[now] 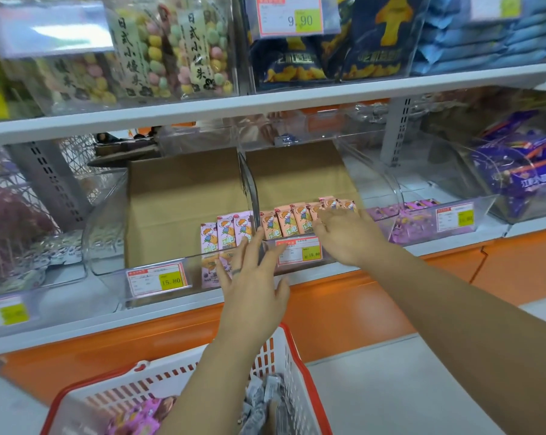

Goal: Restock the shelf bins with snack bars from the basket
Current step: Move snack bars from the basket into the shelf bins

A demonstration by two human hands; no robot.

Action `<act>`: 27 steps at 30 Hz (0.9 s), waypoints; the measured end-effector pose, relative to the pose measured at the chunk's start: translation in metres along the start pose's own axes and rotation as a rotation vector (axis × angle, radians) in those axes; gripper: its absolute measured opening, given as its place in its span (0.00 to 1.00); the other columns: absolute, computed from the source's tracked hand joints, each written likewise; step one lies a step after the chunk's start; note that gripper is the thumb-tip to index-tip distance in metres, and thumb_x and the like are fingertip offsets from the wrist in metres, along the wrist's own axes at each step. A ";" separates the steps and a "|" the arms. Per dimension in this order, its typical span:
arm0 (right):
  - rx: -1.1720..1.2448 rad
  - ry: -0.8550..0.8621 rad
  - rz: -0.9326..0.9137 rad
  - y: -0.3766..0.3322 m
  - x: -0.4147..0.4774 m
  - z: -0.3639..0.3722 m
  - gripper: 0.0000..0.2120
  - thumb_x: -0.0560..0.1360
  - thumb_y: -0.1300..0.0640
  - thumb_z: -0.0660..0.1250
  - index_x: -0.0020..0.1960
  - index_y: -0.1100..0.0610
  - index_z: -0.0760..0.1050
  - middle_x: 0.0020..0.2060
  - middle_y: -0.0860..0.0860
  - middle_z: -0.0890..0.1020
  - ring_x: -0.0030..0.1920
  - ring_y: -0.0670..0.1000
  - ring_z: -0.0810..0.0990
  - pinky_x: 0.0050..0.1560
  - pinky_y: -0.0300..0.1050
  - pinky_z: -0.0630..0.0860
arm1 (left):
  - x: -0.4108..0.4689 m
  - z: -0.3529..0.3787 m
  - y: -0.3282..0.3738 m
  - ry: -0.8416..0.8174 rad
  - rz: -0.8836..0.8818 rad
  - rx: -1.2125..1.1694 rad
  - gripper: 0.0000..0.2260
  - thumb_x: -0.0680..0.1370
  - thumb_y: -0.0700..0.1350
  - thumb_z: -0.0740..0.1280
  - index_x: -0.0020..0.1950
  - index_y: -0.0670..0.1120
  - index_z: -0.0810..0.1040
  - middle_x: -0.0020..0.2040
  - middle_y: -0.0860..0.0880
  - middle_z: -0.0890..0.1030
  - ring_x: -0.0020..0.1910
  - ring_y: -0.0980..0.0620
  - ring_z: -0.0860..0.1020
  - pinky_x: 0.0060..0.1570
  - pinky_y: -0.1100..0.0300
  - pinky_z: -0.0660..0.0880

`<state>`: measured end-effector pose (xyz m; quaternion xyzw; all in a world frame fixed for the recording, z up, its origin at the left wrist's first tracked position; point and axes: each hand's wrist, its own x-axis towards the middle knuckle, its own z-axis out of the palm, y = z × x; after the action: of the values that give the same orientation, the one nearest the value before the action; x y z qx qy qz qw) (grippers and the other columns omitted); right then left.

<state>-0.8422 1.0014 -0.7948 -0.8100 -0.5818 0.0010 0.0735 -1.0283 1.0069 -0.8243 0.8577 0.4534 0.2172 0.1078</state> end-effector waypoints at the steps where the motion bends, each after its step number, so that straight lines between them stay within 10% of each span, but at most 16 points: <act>1: 0.022 0.079 -0.033 -0.003 -0.010 0.003 0.20 0.81 0.48 0.47 0.65 0.56 0.69 0.62 0.53 0.75 0.65 0.54 0.69 0.72 0.59 0.54 | -0.002 -0.004 -0.001 0.003 0.017 -0.017 0.23 0.80 0.49 0.60 0.74 0.60 0.60 0.77 0.57 0.50 0.76 0.55 0.45 0.72 0.43 0.37; 7: 0.300 0.366 -0.300 -0.038 -0.077 0.015 0.19 0.76 0.48 0.53 0.56 0.53 0.79 0.50 0.50 0.81 0.54 0.54 0.75 0.54 0.48 0.68 | -0.014 -0.038 -0.040 -0.026 0.196 -0.058 0.15 0.77 0.42 0.65 0.64 0.50 0.76 0.62 0.50 0.78 0.61 0.49 0.75 0.62 0.50 0.70; 15: 0.324 -0.089 -0.281 -0.068 -0.109 0.099 0.11 0.80 0.50 0.58 0.50 0.51 0.79 0.38 0.42 0.77 0.44 0.49 0.78 0.37 0.42 0.66 | -0.093 -0.024 -0.146 -0.233 -0.058 -0.054 0.13 0.78 0.42 0.63 0.62 0.48 0.77 0.56 0.51 0.81 0.53 0.52 0.79 0.53 0.54 0.76; 24: 0.150 -0.329 -0.329 -0.065 -0.104 0.191 0.14 0.81 0.50 0.56 0.61 0.51 0.76 0.56 0.49 0.79 0.63 0.51 0.70 0.64 0.44 0.63 | -0.156 0.057 -0.241 -0.413 -0.348 0.104 0.14 0.82 0.46 0.57 0.66 0.47 0.73 0.65 0.46 0.74 0.53 0.46 0.77 0.52 0.53 0.74; 27: 0.077 -0.312 -0.339 -0.067 -0.104 0.205 0.15 0.81 0.49 0.57 0.63 0.50 0.75 0.60 0.48 0.77 0.67 0.50 0.66 0.69 0.46 0.60 | -0.161 0.076 -0.253 -0.431 -0.345 0.311 0.19 0.81 0.47 0.57 0.72 0.48 0.66 0.73 0.47 0.64 0.69 0.46 0.65 0.65 0.52 0.66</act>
<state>-0.9571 0.9487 -0.9977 -0.6875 -0.7133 0.1358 0.0126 -1.2570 1.0182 -1.0326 0.8006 0.5867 -0.0629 0.1041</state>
